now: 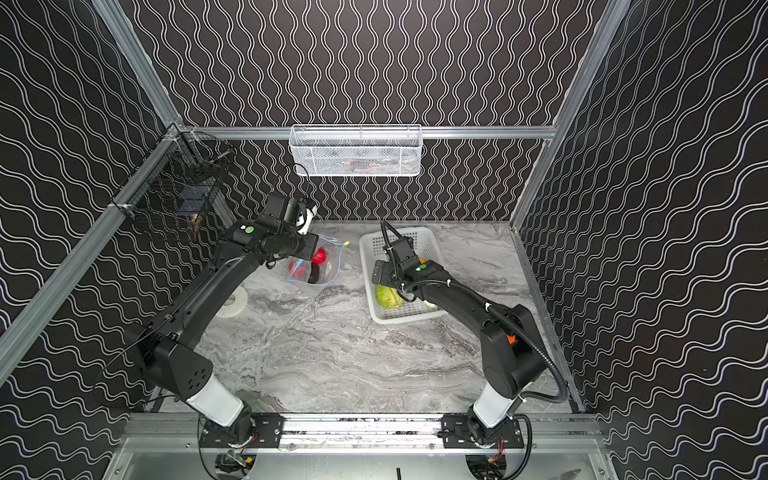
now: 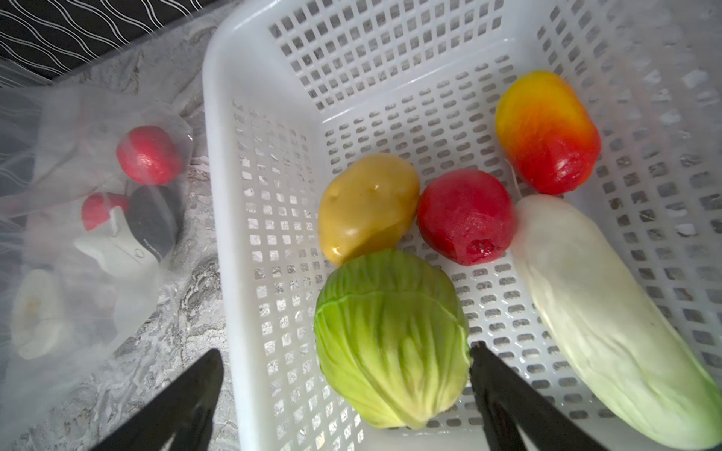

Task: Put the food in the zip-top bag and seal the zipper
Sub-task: 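Move the open right gripper back over the basket above the green cabbage, then lower the right gripper and grasp the green cabbage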

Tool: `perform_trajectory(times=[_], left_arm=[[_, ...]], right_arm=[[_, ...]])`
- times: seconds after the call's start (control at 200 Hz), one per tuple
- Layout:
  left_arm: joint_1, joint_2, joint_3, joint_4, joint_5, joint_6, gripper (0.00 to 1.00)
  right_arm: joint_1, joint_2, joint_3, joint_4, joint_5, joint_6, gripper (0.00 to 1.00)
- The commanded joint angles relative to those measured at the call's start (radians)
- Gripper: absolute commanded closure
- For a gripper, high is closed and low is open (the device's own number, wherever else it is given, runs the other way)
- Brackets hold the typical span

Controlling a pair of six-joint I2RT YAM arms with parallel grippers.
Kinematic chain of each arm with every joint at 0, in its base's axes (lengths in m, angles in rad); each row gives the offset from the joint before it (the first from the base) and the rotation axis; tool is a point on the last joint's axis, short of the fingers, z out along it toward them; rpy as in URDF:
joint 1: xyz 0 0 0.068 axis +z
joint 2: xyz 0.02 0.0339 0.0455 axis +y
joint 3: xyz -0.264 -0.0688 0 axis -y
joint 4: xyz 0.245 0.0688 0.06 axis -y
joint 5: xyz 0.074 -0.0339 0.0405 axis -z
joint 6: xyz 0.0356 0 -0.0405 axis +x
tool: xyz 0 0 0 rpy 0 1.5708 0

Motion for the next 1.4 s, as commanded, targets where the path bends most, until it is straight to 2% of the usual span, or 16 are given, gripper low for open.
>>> perform_trajectory(times=[0.0, 1.116, 1.301, 1.396], left_arm=[[0.002, 0.001, 0.005, 0.008, -0.007, 0.004, 1.00], [0.001, 0.025, 0.005, 0.008, -0.016, 0.009, 1.00], [0.002, 0.027, 0.005, 0.008, -0.012, 0.007, 1.00], [0.001, 0.030, 0.007, 0.006, -0.013, 0.007, 1.00]], right_arm=[[-0.002, 0.013, 0.015, -0.067, -0.002, 0.010, 0.01], [-0.057, 0.165, 0.027, -0.069, -0.096, -0.014, 0.03], [-0.061, 0.169, 0.007, -0.039, -0.118, -0.010, 0.09], [-0.060, 0.169, 0.003, -0.028, -0.128, -0.011, 0.16]])
